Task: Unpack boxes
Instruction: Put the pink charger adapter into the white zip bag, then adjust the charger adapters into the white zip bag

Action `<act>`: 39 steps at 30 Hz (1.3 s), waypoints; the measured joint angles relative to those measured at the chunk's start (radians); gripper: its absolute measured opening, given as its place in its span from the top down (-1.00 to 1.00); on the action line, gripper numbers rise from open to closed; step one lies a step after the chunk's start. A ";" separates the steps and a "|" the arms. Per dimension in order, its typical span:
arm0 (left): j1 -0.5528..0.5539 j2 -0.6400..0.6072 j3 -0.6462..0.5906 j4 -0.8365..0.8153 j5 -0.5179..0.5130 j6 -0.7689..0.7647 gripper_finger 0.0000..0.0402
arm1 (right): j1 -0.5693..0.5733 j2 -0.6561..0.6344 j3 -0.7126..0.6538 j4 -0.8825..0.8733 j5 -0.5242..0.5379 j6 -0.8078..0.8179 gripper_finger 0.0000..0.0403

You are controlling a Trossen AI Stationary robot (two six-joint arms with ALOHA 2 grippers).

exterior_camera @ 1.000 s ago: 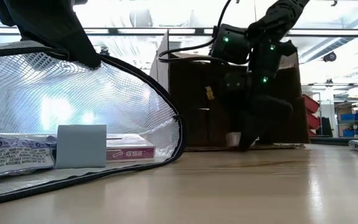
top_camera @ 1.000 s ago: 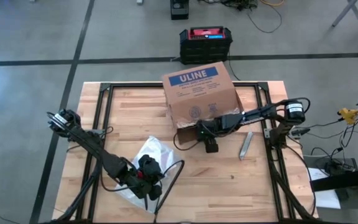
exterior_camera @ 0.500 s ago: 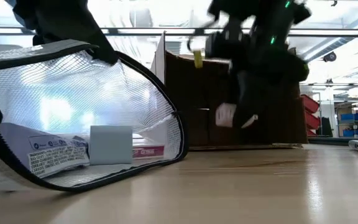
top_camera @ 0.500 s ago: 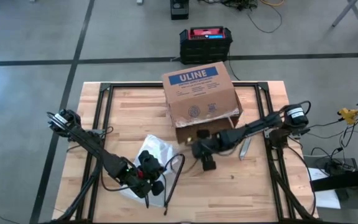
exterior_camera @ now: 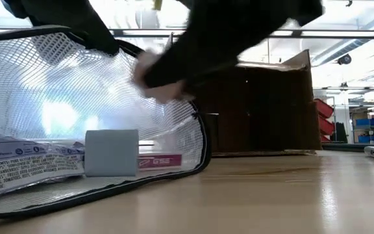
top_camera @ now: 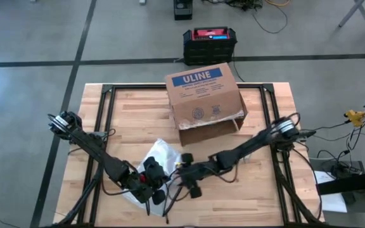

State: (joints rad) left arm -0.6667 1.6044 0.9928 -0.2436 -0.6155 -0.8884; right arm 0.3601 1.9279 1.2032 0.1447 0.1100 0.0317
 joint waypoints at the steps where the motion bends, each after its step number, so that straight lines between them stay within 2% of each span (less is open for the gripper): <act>1: 0.000 0.000 0.000 -0.002 0.000 0.005 1.00 | -0.003 0.033 0.030 0.006 0.008 -0.002 0.13; 2: 0.000 0.000 0.000 -0.001 0.000 0.011 1.00 | -0.005 0.062 0.060 0.004 0.038 -0.005 0.13; 6: 0.001 -0.001 0.000 -0.011 -0.007 0.021 1.00 | -0.007 0.165 0.173 -0.005 0.307 -0.057 0.13; 8: 0.002 -0.001 0.000 -0.014 -0.009 0.039 1.00 | -0.015 0.203 0.222 -0.006 0.397 -0.081 0.13; 10: 0.000 -0.002 0.000 -0.038 -0.003 0.050 1.00 | -0.023 0.234 0.262 -0.022 0.406 -0.087 0.05; 14: -0.001 -0.002 -0.001 -0.077 0.009 0.041 1.00 | -0.031 0.260 0.303 -0.065 0.407 -0.065 -0.40; 17: -0.001 -0.003 0.000 -0.092 0.007 0.034 1.00 | -0.033 0.252 0.307 -0.094 0.414 -0.060 -0.65; 22: -0.001 -0.003 0.000 -0.090 0.007 0.041 1.00 | -0.021 0.180 0.309 -0.208 0.413 -0.055 -0.72; 26: 0.000 -0.003 0.000 -0.091 0.007 0.042 1.00 | 0.009 0.106 0.309 -0.415 0.385 -0.040 -0.63; 30: -0.002 -0.003 0.000 -0.093 0.011 0.066 1.00 | 0.034 0.059 0.309 -0.591 0.234 0.051 -0.46; 34: -0.005 -0.003 0.000 -0.092 0.085 0.128 1.00 | 0.061 0.061 0.265 -0.569 0.142 0.084 -0.14; 39: -0.008 -0.003 0.000 -0.093 0.133 0.163 1.00 | 0.083 0.118 0.230 -0.399 0.114 0.066 0.45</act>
State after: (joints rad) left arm -0.6750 1.6012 0.9924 -0.3367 -0.4827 -0.7253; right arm 0.4427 2.0459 1.4334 -0.2540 0.2239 0.0974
